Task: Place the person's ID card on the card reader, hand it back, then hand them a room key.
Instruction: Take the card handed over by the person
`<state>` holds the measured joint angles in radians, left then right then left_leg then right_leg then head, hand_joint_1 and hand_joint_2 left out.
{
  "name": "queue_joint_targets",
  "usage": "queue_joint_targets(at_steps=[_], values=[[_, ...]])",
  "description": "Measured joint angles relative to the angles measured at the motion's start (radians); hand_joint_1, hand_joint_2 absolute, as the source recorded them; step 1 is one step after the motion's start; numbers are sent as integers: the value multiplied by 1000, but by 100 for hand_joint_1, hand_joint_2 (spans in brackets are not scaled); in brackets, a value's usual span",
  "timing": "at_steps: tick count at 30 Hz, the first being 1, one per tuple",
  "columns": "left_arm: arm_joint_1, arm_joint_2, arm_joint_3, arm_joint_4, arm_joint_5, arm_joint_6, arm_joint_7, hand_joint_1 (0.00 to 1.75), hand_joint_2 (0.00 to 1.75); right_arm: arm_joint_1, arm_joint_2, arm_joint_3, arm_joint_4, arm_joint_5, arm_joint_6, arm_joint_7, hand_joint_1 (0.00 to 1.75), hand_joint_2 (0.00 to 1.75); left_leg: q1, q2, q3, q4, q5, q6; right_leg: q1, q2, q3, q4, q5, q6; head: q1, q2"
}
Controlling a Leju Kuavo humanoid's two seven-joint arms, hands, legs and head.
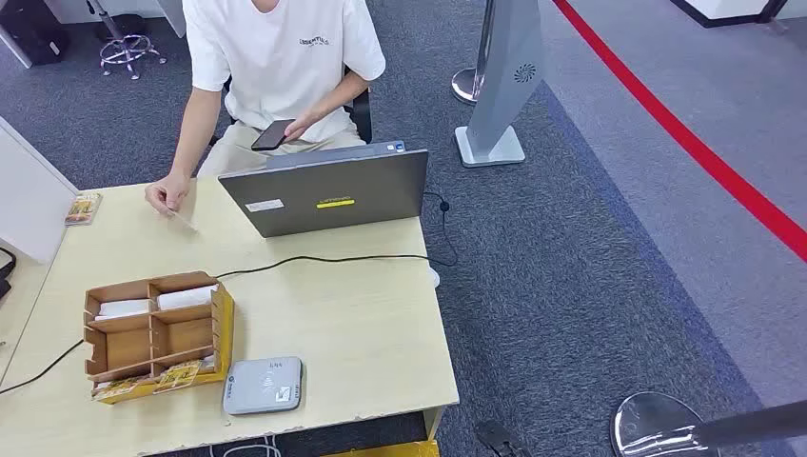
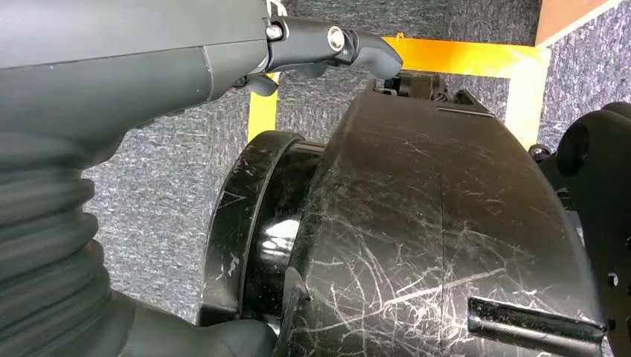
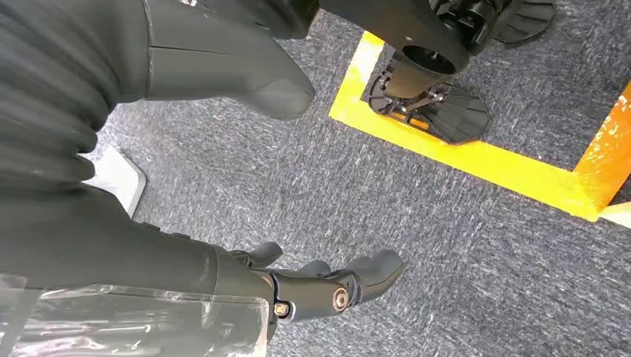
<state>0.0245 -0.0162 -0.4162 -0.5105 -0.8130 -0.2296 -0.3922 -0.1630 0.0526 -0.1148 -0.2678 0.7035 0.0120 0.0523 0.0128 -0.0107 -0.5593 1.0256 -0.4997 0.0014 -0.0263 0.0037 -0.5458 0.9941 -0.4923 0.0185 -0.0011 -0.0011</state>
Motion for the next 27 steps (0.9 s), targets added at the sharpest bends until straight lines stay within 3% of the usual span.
queue_joint_targets(at_steps=[1,2,4,6,9,20,21,23,24,25,27], values=[[-2,1,-3,5,4,0,0,0,175,0,0,1,0,-1,-1,0,0,116,0,0,0,0,0,0,0,0,0,0,0,0,0,0],[-4,1,-6,8,7,0,0,0,175,0,0,2,0,-2,-1,0,0,87,0,0,0,0,0,0,0,0,0,0,0,0,0,0],[-11,5,-20,22,21,2,1,0,175,0,0,5,2,-4,-2,0,0,87,0,0,0,0,0,0,0,0,0,0,0,0,0,0],[19,8,1,-1,161,116,60,0,175,3,-1,2,7,-35,-12,15,0,175,0,0,0,0,0,0,0,0,0,0,0,0,0,0],[98,4,129,-91,476,310,151,0,175,11,-3,-20,17,-92,-37,44,0,175,0,0,0,0,-1,0,0,-1,0,0,-1,1,0,0],[117,-32,277,-115,590,333,141,0,175,17,-4,-41,23,-104,-41,45,0,175,0,0,0,0,-1,0,0,0,0,0,-1,1,0,0],[117,-37,295,-115,598,336,140,0,175,17,-4,-42,23,-107,-40,46,0,131,0,0,0,0,-1,0,0,0,0,0,-1,1,0,0],[116,-45,326,-115,603,341,134,0,87,17,-6,-44,23,-109,-37,48,0,44,0,0,0,0,-1,0,0,0,0,0,-1,1,0,0],[116,-49,338,-115,599,339,130,0,87,17,-6,-45,22,-104,-36,48,0,0,0,0,0,0,-1,0,0,0,0,0,-1,1,0,0],[116,-51,345,-115,588,332,127,0,87,17,-6,-44,22,-92,-35,45,0,0,0,0,0,0,-1,0,0,0,0,0,-1,1,0,0],[114,-54,353,-114,591,291,127,0,175,18,-10,-34,22,-69,-15,18,0,0,0,0,1,0,-1,0,0,0,0,0,-1,1,-1,0]])
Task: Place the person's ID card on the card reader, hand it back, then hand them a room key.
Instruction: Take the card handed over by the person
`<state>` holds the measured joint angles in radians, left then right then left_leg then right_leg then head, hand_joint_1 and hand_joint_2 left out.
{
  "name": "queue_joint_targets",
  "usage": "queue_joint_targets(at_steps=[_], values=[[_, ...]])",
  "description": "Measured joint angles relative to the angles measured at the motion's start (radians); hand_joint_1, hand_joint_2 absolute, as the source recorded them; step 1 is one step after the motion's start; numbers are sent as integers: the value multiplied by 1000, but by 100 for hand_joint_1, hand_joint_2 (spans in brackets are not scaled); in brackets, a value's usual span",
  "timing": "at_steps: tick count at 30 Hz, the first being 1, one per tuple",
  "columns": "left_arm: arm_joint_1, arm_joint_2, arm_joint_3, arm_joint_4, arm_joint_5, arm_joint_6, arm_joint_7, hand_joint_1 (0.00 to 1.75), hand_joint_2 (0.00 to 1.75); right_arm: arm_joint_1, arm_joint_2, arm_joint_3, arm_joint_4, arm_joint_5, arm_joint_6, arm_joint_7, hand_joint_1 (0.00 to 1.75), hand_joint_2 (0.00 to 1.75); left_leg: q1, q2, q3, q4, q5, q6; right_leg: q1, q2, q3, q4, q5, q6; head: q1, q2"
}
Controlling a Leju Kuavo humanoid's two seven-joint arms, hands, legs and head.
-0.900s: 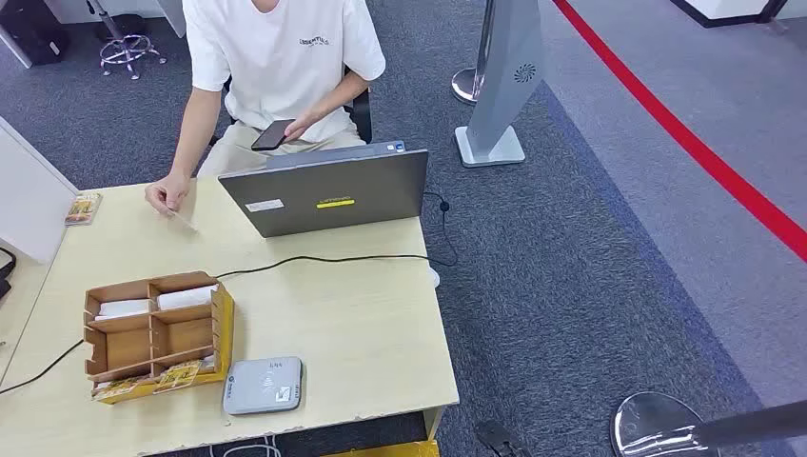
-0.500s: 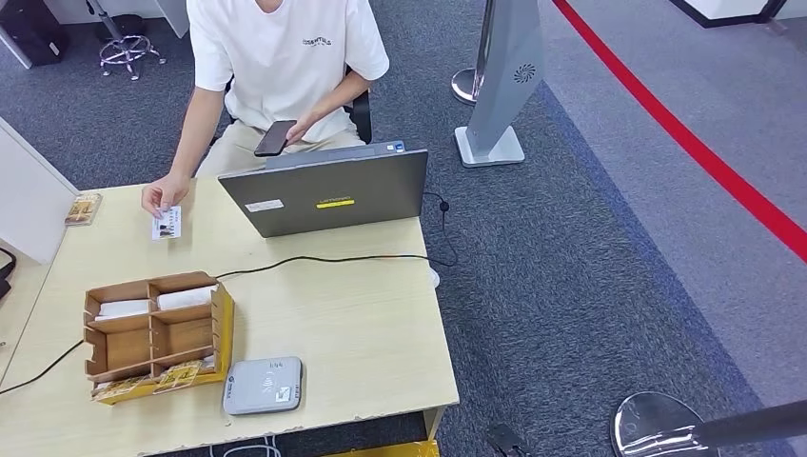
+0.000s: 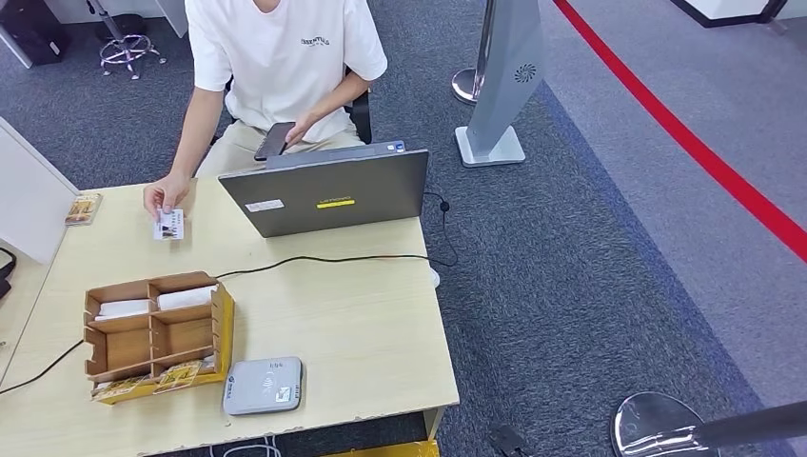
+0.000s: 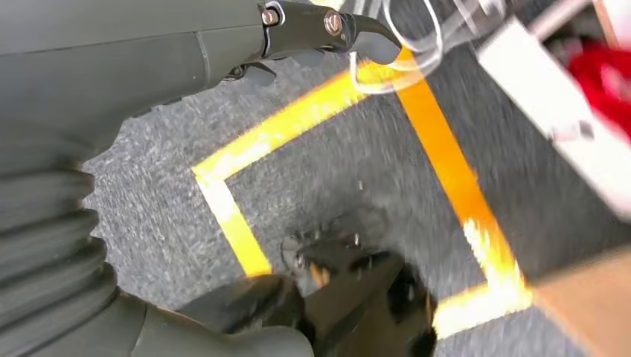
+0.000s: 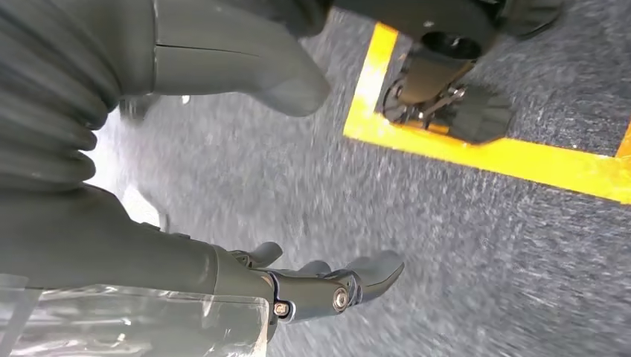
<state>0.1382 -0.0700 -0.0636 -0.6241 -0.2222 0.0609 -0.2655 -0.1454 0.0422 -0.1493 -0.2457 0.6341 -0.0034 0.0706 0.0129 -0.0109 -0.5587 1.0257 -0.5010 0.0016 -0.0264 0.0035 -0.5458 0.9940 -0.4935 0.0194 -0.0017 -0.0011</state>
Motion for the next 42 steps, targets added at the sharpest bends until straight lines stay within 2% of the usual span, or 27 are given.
queue_joint_targets(at_steps=[3,6,9,13,23,28,32,38,42], values=[[-6,-16,50,6,162,-92,20,0,175,2,-6,2,-1,-51,77,-92,0,0,0,0,0,0,0,0,0,0,0,0,0,0,0,0],[-12,-47,163,13,310,-141,42,0,175,1,-9,-28,-6,-127,147,-159,0,0,0,0,0,0,0,0,0,0,0,0,0,0,0,0],[-17,-66,237,18,335,-152,47,0,175,-1,-10,-47,-11,-148,163,-171,0,0,0,0,0,0,0,0,0,0,0,0,0,0,0,0],[-19,-79,286,22,337,-154,47,0,175,-2,-11,-61,-15,-149,167,-172,0,0,0,0,0,0,0,0,0,0,0,0,0,0,0,0],[-23,-92,333,27,341,-159,49,0,175,-2,-14,-74,-18,-163,183,-176,0,0,0,0,0,0,0,0,0,0,0,0,0,0,0,0],[-35,-98,360,47,346,-233,44,0,175,-1,-22,-148,-17,-337,317,-198,0,0,0,0,0,0,0,0,0,0,0,0,0,0,0,0],[-55,-99,383,80,333,-252,32,0,175,4,-32,-190,-17,-339,314,-189,0,0,0,0,0,0,0,0,0,0,0,0,0,0,0,0],[-67,-95,374,94,162,-98,-56,0,175,8,-40,-194,-12,-305,272,-148,0,0,0,0,0,0,0,0,0,0,0,0,0,0,0,0],[-72,-93,362,95,148,-81,-62,0,175,6,-40,-194,-11,-305,266,-143,0,0,0,0,0,0,0,0,0,0,0,0,0,0,0,0]])
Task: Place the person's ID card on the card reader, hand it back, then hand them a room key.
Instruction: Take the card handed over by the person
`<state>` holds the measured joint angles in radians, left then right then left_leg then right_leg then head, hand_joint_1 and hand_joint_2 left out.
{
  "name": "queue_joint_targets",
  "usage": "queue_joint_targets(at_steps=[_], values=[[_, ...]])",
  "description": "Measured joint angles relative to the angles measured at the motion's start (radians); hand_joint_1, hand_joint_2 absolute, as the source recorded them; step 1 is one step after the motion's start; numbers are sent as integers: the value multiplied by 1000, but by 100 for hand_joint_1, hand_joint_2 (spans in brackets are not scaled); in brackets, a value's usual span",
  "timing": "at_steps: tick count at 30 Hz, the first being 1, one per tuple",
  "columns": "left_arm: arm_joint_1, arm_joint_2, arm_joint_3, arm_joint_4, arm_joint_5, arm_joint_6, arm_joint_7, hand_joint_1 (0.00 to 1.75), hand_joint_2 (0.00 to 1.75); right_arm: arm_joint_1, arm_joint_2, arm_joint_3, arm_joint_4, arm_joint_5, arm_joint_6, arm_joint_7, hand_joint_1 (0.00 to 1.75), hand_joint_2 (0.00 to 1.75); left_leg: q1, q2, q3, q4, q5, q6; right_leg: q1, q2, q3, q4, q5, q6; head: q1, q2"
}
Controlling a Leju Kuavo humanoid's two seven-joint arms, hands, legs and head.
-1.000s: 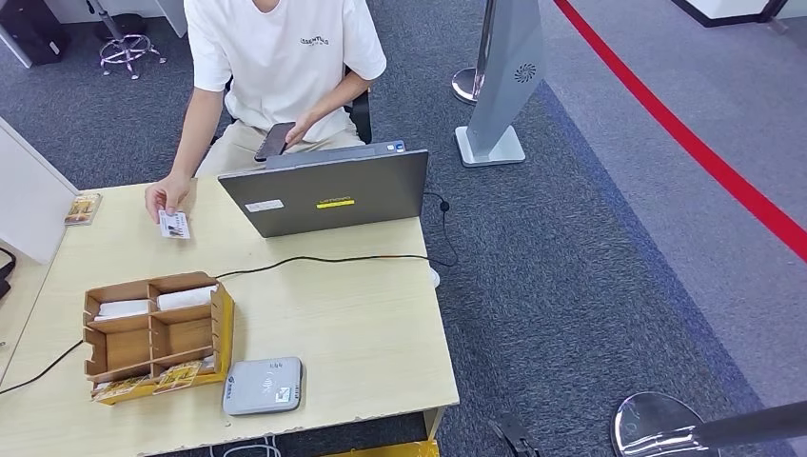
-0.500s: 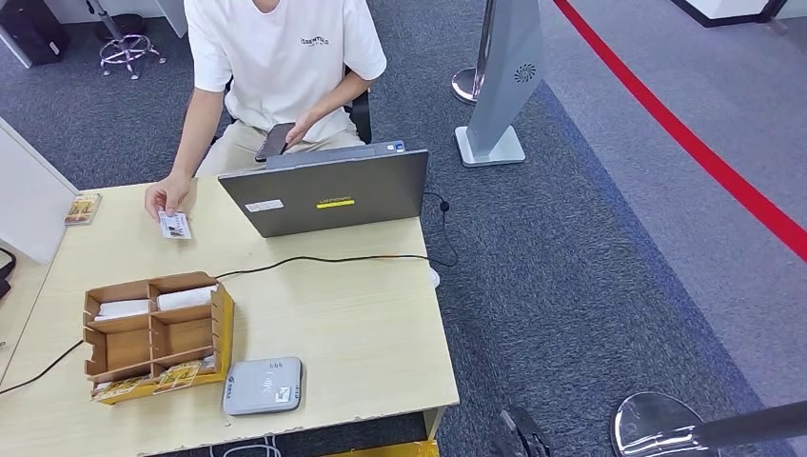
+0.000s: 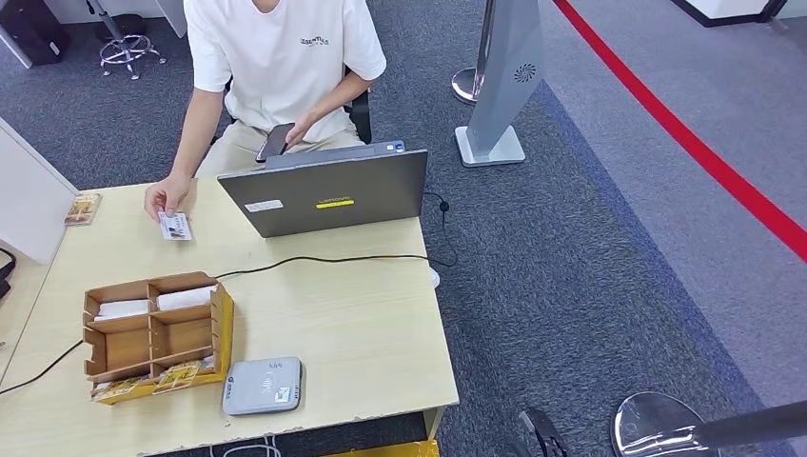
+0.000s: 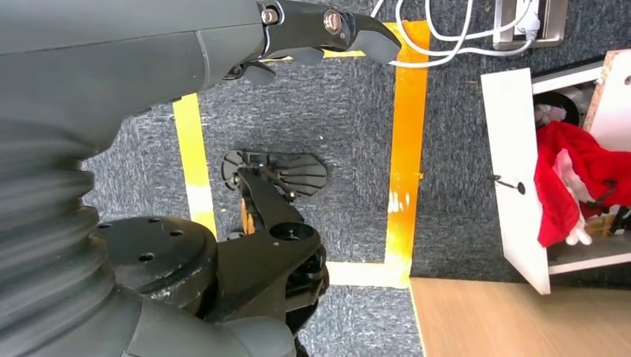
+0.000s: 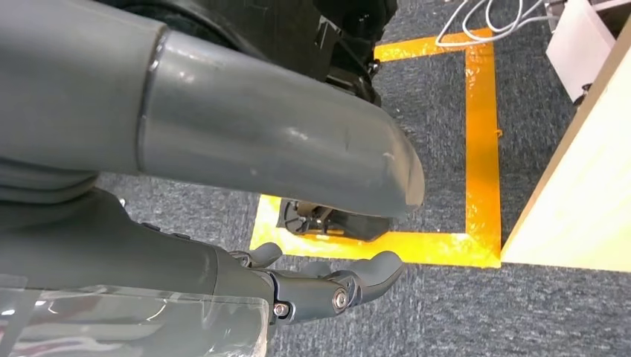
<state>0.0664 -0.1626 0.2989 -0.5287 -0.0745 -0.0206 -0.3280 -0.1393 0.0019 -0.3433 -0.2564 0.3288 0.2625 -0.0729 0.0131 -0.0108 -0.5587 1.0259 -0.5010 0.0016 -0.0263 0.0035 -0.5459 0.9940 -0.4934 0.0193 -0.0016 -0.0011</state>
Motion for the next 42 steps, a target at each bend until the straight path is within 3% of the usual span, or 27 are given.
queue_joint_targets(at_steps=[5,9,14,17,19,21,24,25,27,32,42], values=[[0,1,-7,0,-26,25,-16,0,175,0,0,0,2,7,-3,1,0,0,0,0,0,0,0,0,0,0,0,0,0,0,0,0],[40,8,-74,-68,-214,106,-52,0,175,-12,3,20,2,53,-46,46,0,0,0,1,-1,0,0,0,0,1,0,0,0,0,0,0],[199,22,-190,-324,-301,-39,-101,0,175,-25,-7,49,3,69,-38,61,0,0,0,1,-1,0,-1,0,0,0,0,0,-1,0,0,0],[329,14,-235,-506,-243,-42,-58,0,175,-26,-12,53,3,39,-55,51,0,0,0,3,1,0,-3,0,0,2,-1,0,-2,0,0,0],[419,-14,-213,-676,-149,38,-22,0,175,-7,-20,36,7,-20,-81,19,0,87,-1,2,2,0,-4,1,-1,2,-1,-1,-3,1,-1,0],[433,-40,-124,-792,71,237,-7,0,175,34,-33,-6,15,-89,-93,-50,0,175,0,-7,1,0,-4,2,-1,-8,2,-1,-6,3,2,0],[380,-78,101,-845,524,650,25,0,175,94,-42,-51,23,-128,-102,-135,0,44,0,-10,6,0,-7,-1,0,-11,9,-1,-9,1,6,0],[370,-86,160,-850,622,720,35,0,175,110,-44,-54,24,-131,-108,-144,0,0,0,-7,8,-1,-8,-2,0,-7,9,0,-9,0,2,0],[362,-95,224,-852,682,727,52,0,175,138,-47,-54,24,-138,-117,-143,0,0,1,-2,9,-1,-8,-2,0,-3,9,0,-10,0,-5,0],[319,-107,248,-817,509,594,84,0,175,166,-48,-42,21,-160,-133,-120,0,0,0,-3,10,-1,-10,0,0,-4,11,-1,-10,0,2,0],[253,-73,174,-621,389,439,149,0,175,200,-47,40,-3,-204,-167,-68,0,0,-1,-2,11,-1,-10,1,-1,-3,12,-1,-10,0,1,0]])
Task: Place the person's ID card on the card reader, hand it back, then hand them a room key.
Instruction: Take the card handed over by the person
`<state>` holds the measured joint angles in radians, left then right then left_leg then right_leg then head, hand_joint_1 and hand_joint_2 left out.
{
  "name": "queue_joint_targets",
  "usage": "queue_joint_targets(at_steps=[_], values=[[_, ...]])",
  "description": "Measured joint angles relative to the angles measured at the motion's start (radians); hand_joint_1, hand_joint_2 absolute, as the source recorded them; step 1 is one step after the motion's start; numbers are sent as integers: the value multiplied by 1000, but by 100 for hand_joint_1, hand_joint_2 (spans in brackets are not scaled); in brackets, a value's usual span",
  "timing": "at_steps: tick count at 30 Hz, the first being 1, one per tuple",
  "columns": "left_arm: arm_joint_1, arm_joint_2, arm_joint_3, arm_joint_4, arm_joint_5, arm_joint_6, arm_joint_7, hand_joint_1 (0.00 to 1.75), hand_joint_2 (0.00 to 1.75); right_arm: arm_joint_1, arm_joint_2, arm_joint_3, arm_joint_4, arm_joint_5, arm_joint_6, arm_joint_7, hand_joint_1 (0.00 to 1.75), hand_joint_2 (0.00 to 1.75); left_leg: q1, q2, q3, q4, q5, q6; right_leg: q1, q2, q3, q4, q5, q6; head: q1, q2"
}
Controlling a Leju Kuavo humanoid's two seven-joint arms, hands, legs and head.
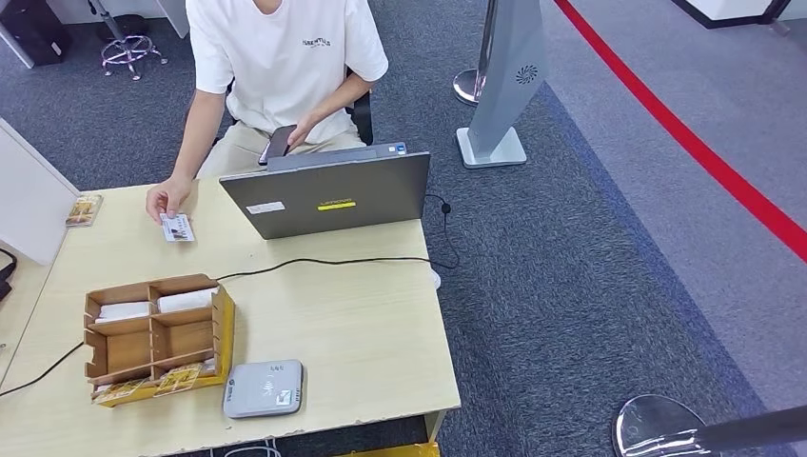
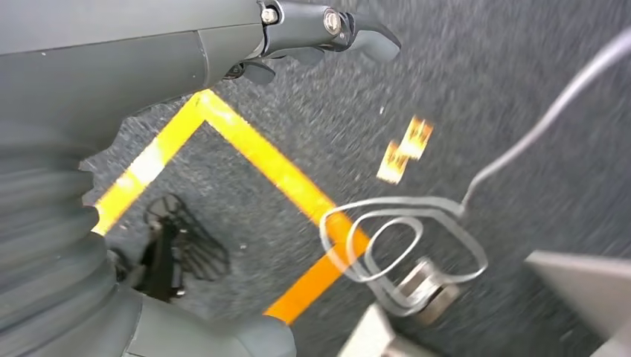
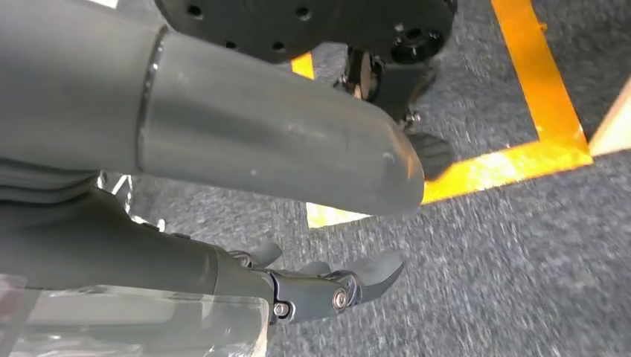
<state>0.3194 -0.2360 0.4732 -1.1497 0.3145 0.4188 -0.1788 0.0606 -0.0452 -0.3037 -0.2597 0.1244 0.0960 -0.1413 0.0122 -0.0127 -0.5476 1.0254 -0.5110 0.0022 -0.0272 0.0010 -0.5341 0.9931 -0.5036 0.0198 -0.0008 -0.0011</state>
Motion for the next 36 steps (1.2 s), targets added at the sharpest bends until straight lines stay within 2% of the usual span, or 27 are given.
queue_joint_targets(at_steps=[26,28,30,31,32,33,35,36], values=[[-136,194,-394,620,-295,-390,166,0,175,73,29,260,-108,-116,-88,133,0,0,0,0,0,0,0,0,0,0,0,0,0,0,0,0],[-141,202,-411,645,-307,-407,173,0,175,76,30,270,-113,-122,-91,138,0,87,0,0,0,0,0,0,0,0,0,0,0,0,0,0],[-145,208,-421,663,-311,-412,176,0,175,78,31,277,-116,-124,-91,139,0,87,0,0,0,0,0,0,0,0,0,0,0,0,0,0],[-147,210,-425,670,-312,-414,177,0,175,79,32,279,-118,-124,-91,139,0,44,0,0,0,0,0,0,0,0,0,0,0,0,0,0],[-148,212,-428,675,-313,-415,177,0,131,80,32,281,-119,-124,-91,139,0,44,0,0,0,0,0,0,0,0,0,0,0,0,0,0],[-149,214,-431,681,-313,-415,177,0,87,80,32,284,-120,-124,-91,139,0,87,0,0,0,0,0,0,0,0,0,0,0,0,0,0],[-151,217,-436,688,-314,-416,177,0,87,81,32,288,-122,-124,-91,139,0,175,0,0,0,0,0,0,0,0,0,0,0,0,0,0],[-152,218,-439,691,-314,-416,177,0,131,82,32,290,-123,-124,-91,139,0,175,0,0,0,0,0,0,0,0,0,0,0,0,0,0]])
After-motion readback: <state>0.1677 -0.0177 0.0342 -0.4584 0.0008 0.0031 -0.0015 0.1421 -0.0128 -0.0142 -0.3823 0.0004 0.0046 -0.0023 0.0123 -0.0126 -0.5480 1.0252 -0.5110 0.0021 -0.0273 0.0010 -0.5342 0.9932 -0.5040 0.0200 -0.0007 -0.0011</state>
